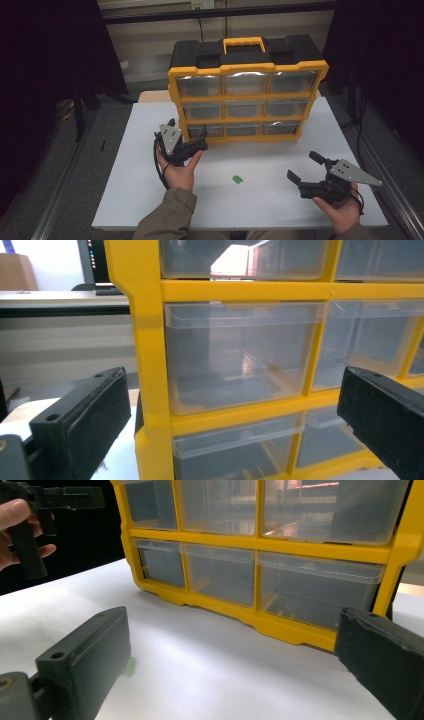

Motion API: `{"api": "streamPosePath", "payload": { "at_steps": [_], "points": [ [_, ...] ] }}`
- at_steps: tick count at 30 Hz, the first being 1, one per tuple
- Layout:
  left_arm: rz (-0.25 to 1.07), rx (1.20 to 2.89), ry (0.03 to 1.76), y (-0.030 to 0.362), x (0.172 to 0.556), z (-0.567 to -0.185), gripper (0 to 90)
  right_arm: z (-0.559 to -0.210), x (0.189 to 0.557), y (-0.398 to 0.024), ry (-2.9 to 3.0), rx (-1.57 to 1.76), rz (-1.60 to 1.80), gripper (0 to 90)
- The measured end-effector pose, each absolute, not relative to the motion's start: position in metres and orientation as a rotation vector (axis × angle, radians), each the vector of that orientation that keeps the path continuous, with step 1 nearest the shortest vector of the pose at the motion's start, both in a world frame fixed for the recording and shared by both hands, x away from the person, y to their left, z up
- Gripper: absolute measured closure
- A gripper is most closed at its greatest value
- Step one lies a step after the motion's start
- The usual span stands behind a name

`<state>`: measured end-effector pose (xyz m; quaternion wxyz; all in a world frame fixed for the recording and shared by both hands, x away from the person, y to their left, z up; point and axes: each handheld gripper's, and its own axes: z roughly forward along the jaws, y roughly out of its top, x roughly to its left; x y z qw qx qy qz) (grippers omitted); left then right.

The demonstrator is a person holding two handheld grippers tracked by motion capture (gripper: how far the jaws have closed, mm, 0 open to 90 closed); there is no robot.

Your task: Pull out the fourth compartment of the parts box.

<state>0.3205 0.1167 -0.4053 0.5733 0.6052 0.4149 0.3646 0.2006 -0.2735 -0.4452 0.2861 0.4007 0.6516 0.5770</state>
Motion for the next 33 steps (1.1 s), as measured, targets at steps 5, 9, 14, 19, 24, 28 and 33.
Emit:
{"api": "streamPosePath", "payload": {
  "at_steps": [5,9,14,19,24,28,33],
  "points": [
    [0.852,1.422,0.979,0.113,0.325,-0.404,0.7,-0.445,0.199,-0.273,1.734,1.076,1.527,1.6],
    [0.863,1.410,0.982,0.109,0.329,-0.400,0.7,-0.446,0.198,-0.275,1.728,1.083,1.537,1.6],
    [0.868,1.411,0.993,0.109,0.333,-0.398,0.7,-0.446,0.199,-0.274,1.736,1.081,1.542,1.8],
    [0.882,1.414,0.999,0.110,0.336,-0.398,0.8,-0.448,0.200,-0.271,1.747,1.081,1.537,1.9],
    [0.897,1.413,1.004,0.111,0.339,-0.398,0.8,-0.448,0.200,-0.271,1.751,1.080,1.536,2.1],
    [0.939,1.445,0.995,0.108,0.342,-0.399,0.9,-0.448,0.199,-0.272,1.746,1.085,1.534,2.2],
    [0.967,1.454,0.990,0.105,0.345,-0.398,1.2,-0.448,0.199,-0.271,1.755,1.079,1.533,2.3]
  ]
}}
